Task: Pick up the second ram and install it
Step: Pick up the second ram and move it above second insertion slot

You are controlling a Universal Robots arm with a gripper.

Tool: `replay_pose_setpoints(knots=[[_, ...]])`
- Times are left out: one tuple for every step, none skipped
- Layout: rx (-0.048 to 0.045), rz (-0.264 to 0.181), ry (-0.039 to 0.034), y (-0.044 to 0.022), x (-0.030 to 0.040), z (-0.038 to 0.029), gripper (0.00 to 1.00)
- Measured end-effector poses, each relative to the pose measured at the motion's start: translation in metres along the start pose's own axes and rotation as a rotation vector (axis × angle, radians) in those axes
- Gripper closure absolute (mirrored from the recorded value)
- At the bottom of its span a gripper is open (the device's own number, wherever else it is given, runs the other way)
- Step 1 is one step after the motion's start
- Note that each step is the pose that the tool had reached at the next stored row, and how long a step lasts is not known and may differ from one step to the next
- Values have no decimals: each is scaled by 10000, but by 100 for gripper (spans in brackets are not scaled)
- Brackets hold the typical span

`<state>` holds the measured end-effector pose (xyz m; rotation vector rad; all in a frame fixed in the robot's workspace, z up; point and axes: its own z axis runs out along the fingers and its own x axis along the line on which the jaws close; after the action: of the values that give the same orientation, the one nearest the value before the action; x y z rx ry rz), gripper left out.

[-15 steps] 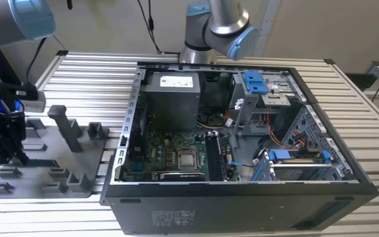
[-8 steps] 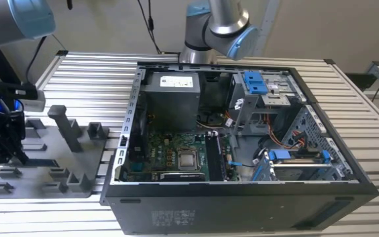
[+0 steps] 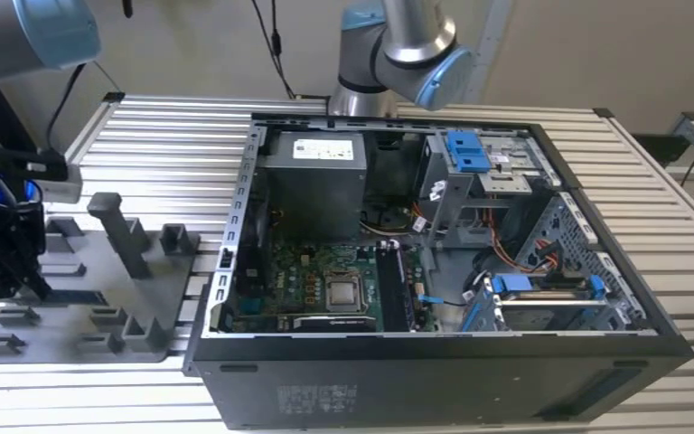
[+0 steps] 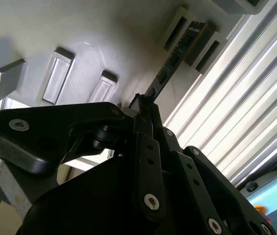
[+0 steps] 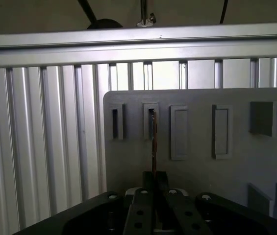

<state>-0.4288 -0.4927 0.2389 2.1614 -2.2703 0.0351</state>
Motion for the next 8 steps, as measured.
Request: replay_pose_setpoints(knots=[[0,0,0,0,0,-3,86],[-1,0,0,0,0,-7,86],[-1,0,1,0,0,-11,86],[-1,0,1,0,0,-16,86],[-2,0,1,0,0,-22,86],[-1,0,1,0,1,-27,86],[0,0,0,0,1,-33,86],[-1,0,1,0,1,-40,86]])
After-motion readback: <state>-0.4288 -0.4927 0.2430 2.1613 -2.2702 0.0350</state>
